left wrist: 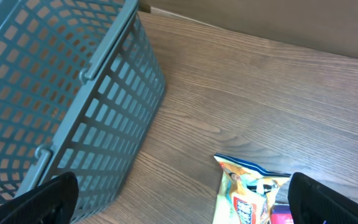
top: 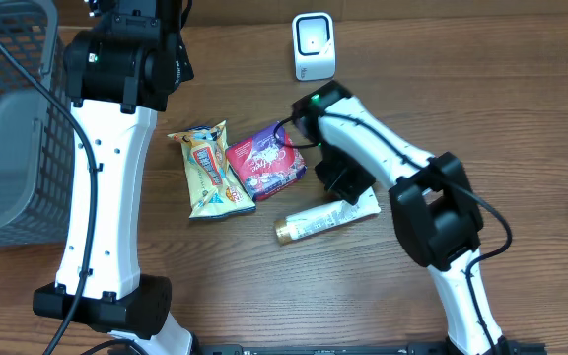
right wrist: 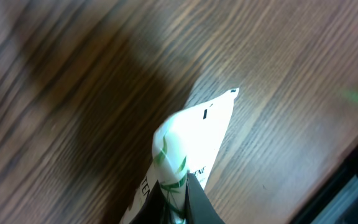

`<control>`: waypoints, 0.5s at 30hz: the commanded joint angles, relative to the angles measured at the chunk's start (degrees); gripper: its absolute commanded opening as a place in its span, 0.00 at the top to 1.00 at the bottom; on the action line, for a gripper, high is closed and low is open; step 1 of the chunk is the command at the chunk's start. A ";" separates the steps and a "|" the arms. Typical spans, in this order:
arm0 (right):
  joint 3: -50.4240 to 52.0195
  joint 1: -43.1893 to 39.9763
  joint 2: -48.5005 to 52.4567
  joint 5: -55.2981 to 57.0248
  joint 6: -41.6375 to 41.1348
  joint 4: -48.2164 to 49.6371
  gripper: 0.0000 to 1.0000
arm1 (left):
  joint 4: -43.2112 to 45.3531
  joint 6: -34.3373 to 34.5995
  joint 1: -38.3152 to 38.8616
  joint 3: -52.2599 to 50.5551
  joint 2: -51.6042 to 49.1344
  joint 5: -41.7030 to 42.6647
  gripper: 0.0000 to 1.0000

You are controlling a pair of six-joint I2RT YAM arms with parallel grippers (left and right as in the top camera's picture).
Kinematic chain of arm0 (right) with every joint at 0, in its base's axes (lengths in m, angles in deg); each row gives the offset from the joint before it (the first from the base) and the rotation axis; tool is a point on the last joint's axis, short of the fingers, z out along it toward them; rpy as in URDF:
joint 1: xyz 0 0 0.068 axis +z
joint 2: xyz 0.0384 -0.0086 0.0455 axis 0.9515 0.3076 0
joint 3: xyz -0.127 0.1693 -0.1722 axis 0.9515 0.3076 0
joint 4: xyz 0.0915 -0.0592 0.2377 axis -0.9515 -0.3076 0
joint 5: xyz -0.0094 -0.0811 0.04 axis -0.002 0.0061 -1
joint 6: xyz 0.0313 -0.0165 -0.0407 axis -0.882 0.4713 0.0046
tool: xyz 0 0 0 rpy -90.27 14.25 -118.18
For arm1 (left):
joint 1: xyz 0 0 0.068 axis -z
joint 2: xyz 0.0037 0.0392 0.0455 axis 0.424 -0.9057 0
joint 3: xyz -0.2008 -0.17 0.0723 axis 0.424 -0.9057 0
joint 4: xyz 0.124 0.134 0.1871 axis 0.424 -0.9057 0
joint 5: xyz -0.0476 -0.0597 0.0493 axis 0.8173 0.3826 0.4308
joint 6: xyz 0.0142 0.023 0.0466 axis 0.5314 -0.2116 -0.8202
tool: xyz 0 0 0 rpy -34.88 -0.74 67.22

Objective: Scan the item barcode

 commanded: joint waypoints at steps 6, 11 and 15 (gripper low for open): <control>-1.73 -10.95 0.04 -8.09 -0.02 -0.31 0.92 | -0.04 1.03 -0.39 0.52 -0.35 2.89 0.00; -1.70 -15.63 0.04 -11.13 -0.02 1.05 0.91 | -0.04 1.01 -0.39 0.52 -0.35 4.98 0.00; -1.70 -17.97 0.04 -13.14 0.42 1.60 0.69 | -0.11 1.03 -0.39 0.52 -0.35 5.84 0.00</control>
